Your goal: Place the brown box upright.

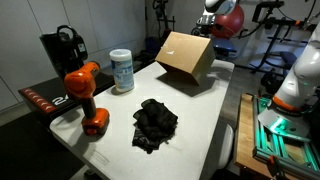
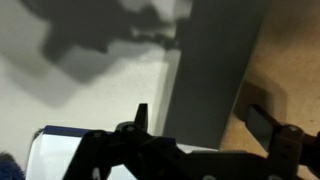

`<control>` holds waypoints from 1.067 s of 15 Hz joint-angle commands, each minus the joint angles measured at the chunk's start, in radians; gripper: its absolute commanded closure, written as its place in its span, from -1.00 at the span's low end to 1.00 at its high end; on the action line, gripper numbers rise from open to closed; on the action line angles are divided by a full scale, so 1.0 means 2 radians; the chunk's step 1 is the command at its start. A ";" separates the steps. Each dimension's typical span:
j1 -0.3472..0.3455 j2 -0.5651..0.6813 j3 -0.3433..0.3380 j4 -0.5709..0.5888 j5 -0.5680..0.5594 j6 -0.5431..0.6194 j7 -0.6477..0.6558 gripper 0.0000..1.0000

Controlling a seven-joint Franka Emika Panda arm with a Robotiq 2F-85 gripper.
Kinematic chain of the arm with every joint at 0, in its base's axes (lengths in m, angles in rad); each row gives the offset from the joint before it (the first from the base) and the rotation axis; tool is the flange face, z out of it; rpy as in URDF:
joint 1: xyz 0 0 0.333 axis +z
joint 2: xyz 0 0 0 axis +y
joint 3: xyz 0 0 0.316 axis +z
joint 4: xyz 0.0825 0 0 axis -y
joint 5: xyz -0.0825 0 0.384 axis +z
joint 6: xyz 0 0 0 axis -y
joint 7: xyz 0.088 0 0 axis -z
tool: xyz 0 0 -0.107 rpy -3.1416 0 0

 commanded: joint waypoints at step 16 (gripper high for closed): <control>-0.007 0.014 -0.003 0.001 -0.023 -0.037 0.006 -1.00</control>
